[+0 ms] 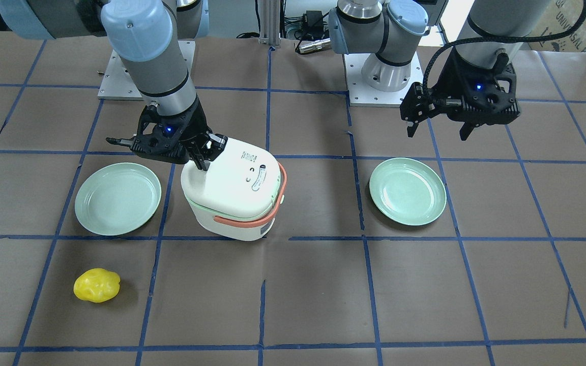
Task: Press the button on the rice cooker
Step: 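Lift the right gripper away as the cooker lid springs open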
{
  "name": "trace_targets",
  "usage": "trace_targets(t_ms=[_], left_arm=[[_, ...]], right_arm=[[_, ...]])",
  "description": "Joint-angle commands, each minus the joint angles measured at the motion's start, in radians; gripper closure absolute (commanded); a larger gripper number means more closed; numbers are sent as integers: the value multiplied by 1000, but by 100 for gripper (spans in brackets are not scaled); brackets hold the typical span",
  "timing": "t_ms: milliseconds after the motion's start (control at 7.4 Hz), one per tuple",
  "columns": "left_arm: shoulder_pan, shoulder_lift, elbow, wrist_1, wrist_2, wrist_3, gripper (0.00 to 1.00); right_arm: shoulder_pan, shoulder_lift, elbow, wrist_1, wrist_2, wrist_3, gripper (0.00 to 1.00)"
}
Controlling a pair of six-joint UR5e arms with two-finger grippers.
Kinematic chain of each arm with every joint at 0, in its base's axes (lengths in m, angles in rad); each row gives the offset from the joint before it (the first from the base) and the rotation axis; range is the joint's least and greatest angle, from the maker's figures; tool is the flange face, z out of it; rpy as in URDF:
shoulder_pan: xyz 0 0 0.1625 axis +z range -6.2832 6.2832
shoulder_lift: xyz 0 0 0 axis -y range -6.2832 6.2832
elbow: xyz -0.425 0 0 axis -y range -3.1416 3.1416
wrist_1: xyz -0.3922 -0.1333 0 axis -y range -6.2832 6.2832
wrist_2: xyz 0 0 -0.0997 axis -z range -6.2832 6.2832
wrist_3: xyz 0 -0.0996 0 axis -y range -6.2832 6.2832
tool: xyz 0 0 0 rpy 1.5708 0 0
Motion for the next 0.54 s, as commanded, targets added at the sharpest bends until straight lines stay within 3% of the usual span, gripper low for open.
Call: trace_targets(t_ms=[0, 135, 405], left_arm=[[0, 0, 0, 0, 0, 0, 0], [0, 0, 0, 0, 0, 0, 0], [0, 0, 0, 0, 0, 0, 0]], right_arm=[[-28, 2, -133, 174, -14, -84, 74], [-71, 1, -205, 257, -67, -203, 68], [-159, -1, -325, 392, -83, -326, 62]])
